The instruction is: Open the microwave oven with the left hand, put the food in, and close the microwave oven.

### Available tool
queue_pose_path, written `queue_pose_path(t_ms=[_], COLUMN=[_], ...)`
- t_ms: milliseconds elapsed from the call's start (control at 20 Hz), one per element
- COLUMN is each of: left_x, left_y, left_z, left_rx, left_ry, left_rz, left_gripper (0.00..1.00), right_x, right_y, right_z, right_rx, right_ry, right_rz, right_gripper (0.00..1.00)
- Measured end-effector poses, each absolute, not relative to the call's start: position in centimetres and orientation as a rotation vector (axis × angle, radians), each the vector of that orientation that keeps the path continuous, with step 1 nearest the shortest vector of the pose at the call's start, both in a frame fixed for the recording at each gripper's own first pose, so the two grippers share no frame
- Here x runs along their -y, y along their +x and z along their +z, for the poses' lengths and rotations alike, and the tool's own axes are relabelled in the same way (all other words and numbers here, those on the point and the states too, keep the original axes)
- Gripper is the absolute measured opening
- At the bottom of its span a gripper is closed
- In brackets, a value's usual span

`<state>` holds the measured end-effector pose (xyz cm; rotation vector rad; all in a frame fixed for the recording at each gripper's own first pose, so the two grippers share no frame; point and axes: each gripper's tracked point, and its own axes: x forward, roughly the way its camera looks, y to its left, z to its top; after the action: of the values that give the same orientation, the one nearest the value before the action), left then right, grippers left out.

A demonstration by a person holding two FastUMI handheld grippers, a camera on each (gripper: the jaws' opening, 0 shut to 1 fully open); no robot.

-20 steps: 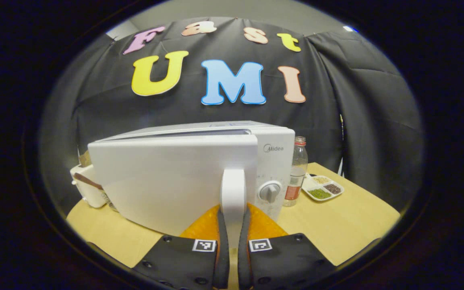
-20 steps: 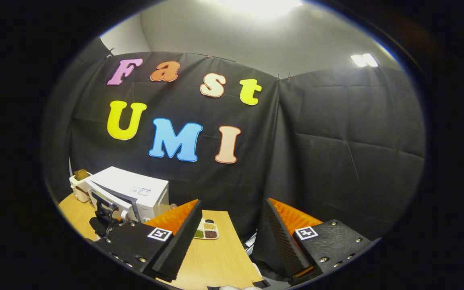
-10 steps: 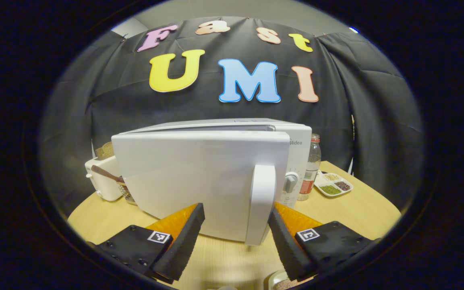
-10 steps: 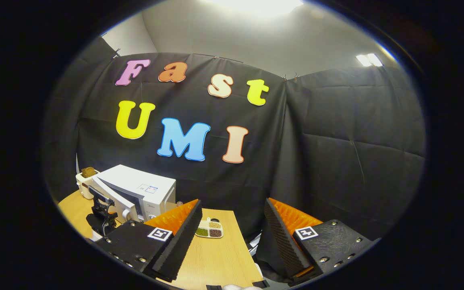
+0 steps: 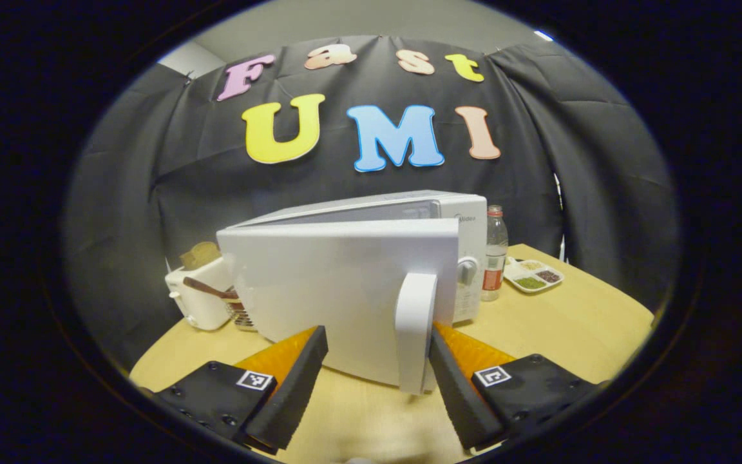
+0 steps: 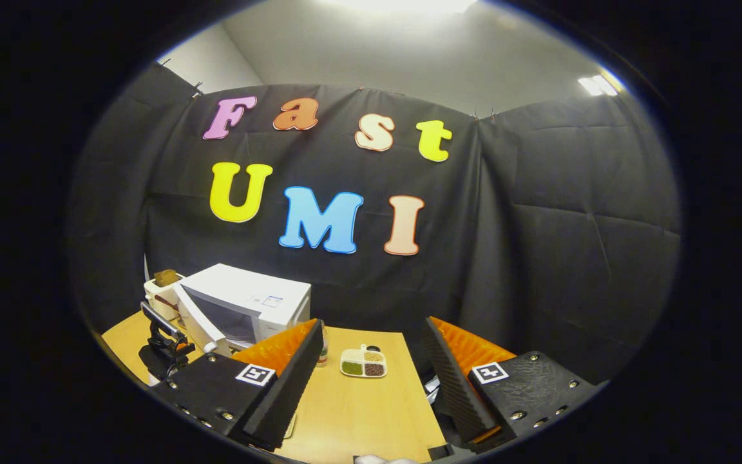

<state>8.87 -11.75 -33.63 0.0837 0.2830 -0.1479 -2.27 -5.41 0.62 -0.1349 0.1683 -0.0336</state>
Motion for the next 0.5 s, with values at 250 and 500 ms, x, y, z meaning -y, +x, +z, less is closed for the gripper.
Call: queue_pose_path(t_ms=[250,500], left_x=[7.4,1.9], left_y=[5.0,1.5], left_z=[-32.8,-32.6], left_rx=[-0.284,-0.3], left_ry=[0.104,0.106], left_rz=[-0.113,-0.053], left_gripper=[1.0,1.0], right_x=[0.3,-4.9], right_y=[-1.0,0.1], right_z=[-0.6,-1.2], right_rx=[-0.183,-0.183], right_ry=[-0.116,-0.11], right_rz=[0.088,0.192], right_gripper=[0.95,0.95])
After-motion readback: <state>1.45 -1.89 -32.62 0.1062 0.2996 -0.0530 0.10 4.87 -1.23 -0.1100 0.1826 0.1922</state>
